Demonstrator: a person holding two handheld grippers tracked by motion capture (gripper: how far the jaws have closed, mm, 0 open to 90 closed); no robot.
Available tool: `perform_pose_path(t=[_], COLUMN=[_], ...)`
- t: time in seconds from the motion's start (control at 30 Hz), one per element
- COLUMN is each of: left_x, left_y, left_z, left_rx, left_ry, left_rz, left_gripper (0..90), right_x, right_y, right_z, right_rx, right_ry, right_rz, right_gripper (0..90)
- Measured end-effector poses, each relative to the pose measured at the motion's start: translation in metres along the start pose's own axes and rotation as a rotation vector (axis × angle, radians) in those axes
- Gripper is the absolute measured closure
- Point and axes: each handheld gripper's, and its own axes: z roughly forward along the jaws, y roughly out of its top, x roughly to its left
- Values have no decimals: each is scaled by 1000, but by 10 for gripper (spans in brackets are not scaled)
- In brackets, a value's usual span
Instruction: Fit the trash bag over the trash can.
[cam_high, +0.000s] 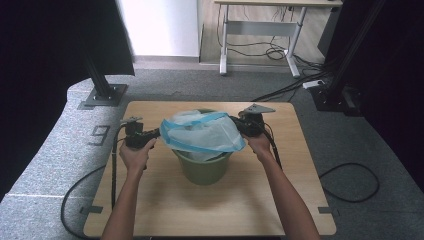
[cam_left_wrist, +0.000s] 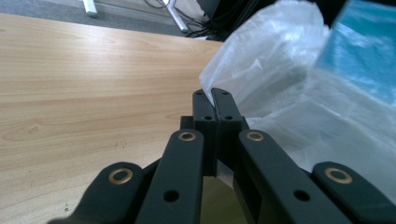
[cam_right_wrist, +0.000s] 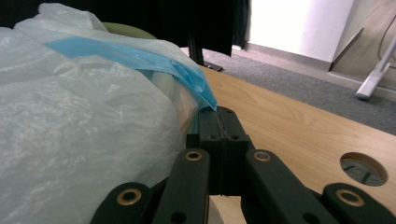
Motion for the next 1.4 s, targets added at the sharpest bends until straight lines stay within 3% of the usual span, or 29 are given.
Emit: perform_pose_path(t=[0.13,0.2,0.23,0.47,0.53,0.6,0.73,0.83,0.93,1.0,1.17,1.27,1.4], left_x=[-4,-6,-6,-10,-11,-13,-17,-20,-24,-29,-38,-53,-75], left_y=[-1,-2,-2,0,0,1,3,3,3,4,6,7,10], left_z=[3,2,1,-13,-19,-27,-44,-52,-62,-68,-79,-87,-85], left_rx=[10,15,12,-27,-45,-85,-124,-124,-123,-120,-130,-134,-97], left_ry=[19,22,22,-1,-3,-1,-13,-8,-10,0,5,0,-13], left_rz=[19,36,44,58,63,60,74,98,121,153,181,217,260], left_gripper=[897,897,897,872,823,709,540,439,370,328,270,265,253], right_x=[0,1,0,0,3,7,19,37,48,50,46,46,47], right_y=[0,1,1,10,12,13,15,11,6,4,0,-2,-2], right_z=[-1,-6,-9,-54,-67,-77,-90,-91,-87,-84,-82,-83,-83], right_rx=[9,11,-2,-90,-110,-123,-122,-94,-58,-42,-31,-39,-40], right_ry=[3,-53,-55,-59,-58,-44,19,64,50,32,17,19,14], right_rz=[-3,-23,-18,-1,-6,-11,-26,-71,-120,-127,-119,-113,-114], right_gripper=[870,758,736,567,537,521,499,493,498,505,517,524,530])
